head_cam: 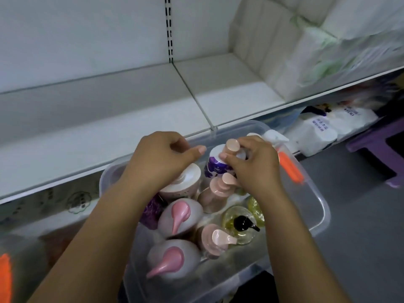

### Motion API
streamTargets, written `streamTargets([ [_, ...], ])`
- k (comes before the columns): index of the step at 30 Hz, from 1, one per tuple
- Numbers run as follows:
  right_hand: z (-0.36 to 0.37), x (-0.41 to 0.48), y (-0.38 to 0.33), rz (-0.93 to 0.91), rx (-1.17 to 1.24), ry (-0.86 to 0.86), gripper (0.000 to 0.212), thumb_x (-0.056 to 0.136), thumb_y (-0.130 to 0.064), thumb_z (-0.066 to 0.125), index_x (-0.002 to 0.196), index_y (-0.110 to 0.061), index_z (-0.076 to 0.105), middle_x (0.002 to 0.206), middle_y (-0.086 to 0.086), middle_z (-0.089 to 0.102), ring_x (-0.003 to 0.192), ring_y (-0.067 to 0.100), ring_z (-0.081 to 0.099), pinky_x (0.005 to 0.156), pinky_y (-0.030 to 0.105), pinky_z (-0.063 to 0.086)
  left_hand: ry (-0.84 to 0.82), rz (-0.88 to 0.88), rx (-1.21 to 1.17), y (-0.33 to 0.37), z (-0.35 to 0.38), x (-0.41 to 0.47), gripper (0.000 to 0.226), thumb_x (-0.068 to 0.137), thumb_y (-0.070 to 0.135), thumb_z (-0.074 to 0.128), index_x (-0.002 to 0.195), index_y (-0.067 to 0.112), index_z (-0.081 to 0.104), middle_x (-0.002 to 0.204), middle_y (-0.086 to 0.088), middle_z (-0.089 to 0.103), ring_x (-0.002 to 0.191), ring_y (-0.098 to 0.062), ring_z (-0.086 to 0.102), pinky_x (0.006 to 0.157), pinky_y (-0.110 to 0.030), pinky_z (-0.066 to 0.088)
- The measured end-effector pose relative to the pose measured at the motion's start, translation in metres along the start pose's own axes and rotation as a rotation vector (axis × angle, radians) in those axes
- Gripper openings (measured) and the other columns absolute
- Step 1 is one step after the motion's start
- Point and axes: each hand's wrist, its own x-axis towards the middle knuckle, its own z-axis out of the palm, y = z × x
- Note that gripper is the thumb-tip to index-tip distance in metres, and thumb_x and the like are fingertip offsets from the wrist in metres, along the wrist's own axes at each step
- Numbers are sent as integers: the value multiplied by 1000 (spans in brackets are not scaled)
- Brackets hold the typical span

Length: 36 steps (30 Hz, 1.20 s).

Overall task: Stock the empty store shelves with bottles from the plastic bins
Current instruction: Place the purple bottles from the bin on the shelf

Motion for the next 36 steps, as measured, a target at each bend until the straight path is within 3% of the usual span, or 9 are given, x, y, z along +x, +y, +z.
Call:
streamTargets([
  [3, -8, -6, -13, -37, 99, 49, 23, 79, -25, 83, 100, -20, 75, 101, -9, 65, 96, 7, 62, 89, 29, 52, -24, 64, -19, 10, 4, 1, 41, 74, 52, 81, 105, 29, 70, 99, 17, 69, 92, -1, 64, 76, -16, 49],
  [7, -38, -15, -41, -110, 339, 272, 25, 80, -30, 83, 103, -21, 76, 103, -13, 68, 97, -1, 64, 84, 17, 52, -147, 113, -100, 17, -2, 3, 54, 74, 40, 85, 122, 27, 65, 115, 16, 67, 106, 3, 62, 88, -11, 45],
  [9, -51, -19, -51, -132, 548, 376, 24, 81, -28, 83, 102, -19, 77, 106, -8, 70, 99, 4, 67, 86, 22, 54, -161, 170, -127, 20, -8, 1, 58, 74, 40, 85, 127, 33, 62, 123, 21, 64, 114, 9, 56, 94, -10, 39],
  [13, -66, -27, -54, -147, 769, 499, 28, 82, -26, 82, 104, -10, 78, 105, 1, 68, 98, 14, 66, 86, 29, 55, -173, 317, -166, 33, -9, -12, 61, 71, 38, 87, 125, 43, 59, 118, 33, 61, 105, 29, 48, 80, 5, 34],
  [17, -70, -35, -54, -90, 920, 483, 34, 80, -31, 83, 105, -9, 77, 112, 15, 70, 100, 20, 66, 85, 34, 56, -213, 324, -371, 39, 11, -18, 60, 74, 18, 87, 125, 32, 59, 117, 14, 68, 106, -4, 66, 79, -19, 57],
  [20, -69, -41, -60, -39, 957, 480, 35, 81, -34, 82, 108, -11, 76, 111, 6, 72, 105, 22, 70, 88, 38, 58, -155, 313, -471, 41, 29, -27, 57, 74, 16, 87, 124, 27, 60, 115, 8, 69, 102, -11, 68, 73, -27, 61],
  [26, -59, -60, -68, 49, 783, 335, 91, 62, -43, 88, 137, -24, 42, 117, -6, 67, 96, 2, 71, 82, 24, 58, 43, 308, -570, 49, 47, -44, 59, 65, 30, 91, 116, 32, 62, 110, 17, 68, 101, -3, 66, 84, -35, 60],
  [31, -44, -57, -72, 76, 703, 432, 61, 70, -28, 92, 118, -17, 55, 101, -4, 71, 88, 6, 72, 81, 29, 59, 43, 312, -556, 54, 33, -44, 56, 69, 26, 88, 120, 31, 66, 113, 19, 68, 106, 2, 64, 89, -29, 57],
  [36, -49, -20, -76, 35, 744, 472, 59, 73, -20, 90, 122, -19, 56, 103, -9, 69, 86, -6, 68, 72, 6, 49, 228, 168, -362, 26, -1, -14, 34, 96, 46, 58, 120, 25, 69, 117, 20, 67, 113, 2, 58, 101, -24, 44],
])
